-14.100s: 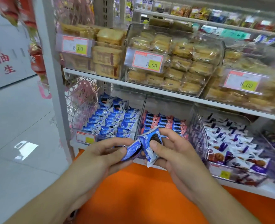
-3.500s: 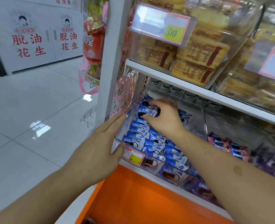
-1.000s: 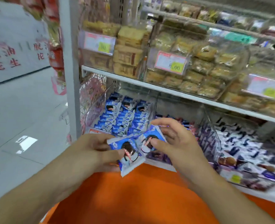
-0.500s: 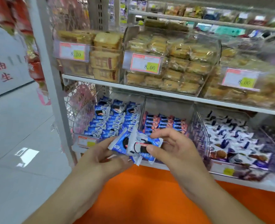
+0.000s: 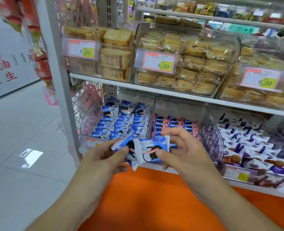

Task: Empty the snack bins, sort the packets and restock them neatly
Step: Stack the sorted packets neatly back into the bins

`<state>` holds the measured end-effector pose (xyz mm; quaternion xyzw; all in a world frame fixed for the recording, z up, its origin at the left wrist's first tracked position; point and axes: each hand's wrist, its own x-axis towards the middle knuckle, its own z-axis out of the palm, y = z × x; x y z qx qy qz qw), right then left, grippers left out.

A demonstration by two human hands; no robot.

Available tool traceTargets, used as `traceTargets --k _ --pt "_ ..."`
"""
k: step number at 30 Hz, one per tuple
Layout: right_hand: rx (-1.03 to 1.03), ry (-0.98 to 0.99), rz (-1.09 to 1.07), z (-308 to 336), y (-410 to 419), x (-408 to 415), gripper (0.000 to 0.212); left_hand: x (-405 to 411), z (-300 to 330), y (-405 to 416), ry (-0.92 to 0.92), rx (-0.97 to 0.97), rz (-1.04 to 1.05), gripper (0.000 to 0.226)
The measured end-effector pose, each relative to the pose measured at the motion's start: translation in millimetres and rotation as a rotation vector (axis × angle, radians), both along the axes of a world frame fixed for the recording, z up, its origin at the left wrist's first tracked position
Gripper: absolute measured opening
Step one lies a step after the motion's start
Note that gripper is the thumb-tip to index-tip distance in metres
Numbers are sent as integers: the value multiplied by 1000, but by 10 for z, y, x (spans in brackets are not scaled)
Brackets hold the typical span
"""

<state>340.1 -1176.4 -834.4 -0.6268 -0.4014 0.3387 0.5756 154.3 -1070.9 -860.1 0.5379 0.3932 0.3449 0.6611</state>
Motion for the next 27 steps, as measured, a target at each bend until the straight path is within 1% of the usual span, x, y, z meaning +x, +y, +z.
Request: traceTargets --k 2,4,6,8,10,12,15,17,19,23,24,26,27 --pt "-5 -41 49 8 4 31 38 -9 3 -1 61 39 -12 16" --pt "-20 -126 89 -3 12 12 41 15 28 -38 64 7 -48 20" --pt "-18 -203 98 -45 27 -21 42 40 60 -72 40 -43 -108 23" --pt "-9 -204 74 -79 45 -38 42 33 82 -79 -11 -84 -179 24" --pt "4 -178 59 -88 57 -57 41 -8 82 -77 -2 -33 -272 23" --pt "12 -190 45 -101 68 -84 40 -48 75 -76 52 47 -326 23" --pt "-16 -252 5 -125 89 -138 29 -68 65 -78 90 95 -289 21" --pt "-62 -226 49 -121 93 -177 23 -78 53 -74 80 97 -261 22" --pt "-76 -179 124 -99 98 -212 27 -87 35 -57 50 87 -231 21" --pt "-78 -90 167 -61 175 -235 31 -67 55 11 -34 -45 -236 19" --pt "-91 -67 172 -54 211 -240 32 -66 66 56 -25 -43 -245 19" --pt "-111 -76 155 -38 313 -232 33 -70 86 209 62 29 -260 20" --pt "-117 -92 137 -19 386 -219 34 -66 111 302 116 65 -274 25"
